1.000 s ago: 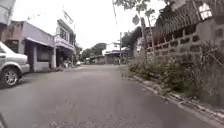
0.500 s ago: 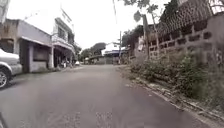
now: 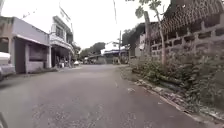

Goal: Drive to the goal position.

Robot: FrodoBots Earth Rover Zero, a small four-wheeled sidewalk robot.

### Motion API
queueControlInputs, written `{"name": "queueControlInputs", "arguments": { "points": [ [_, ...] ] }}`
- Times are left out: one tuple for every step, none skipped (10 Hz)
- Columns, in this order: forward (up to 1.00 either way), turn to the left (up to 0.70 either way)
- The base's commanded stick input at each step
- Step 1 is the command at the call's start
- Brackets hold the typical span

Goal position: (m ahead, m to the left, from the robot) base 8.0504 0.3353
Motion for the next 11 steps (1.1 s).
{"name": "queueControlInputs", "arguments": {
  "points": [
    [0.70,0.00],
    [0.70,0.00],
    [0.70,0.00],
    [0.70,0.00],
    [0.70,0.00],
    [0.70,0.00],
    [0.70,0.00],
    [0.70,0.00],
    [0.70,0.04],
    [0.70,0.20],
    [0.70,0.35]
  ]
}}
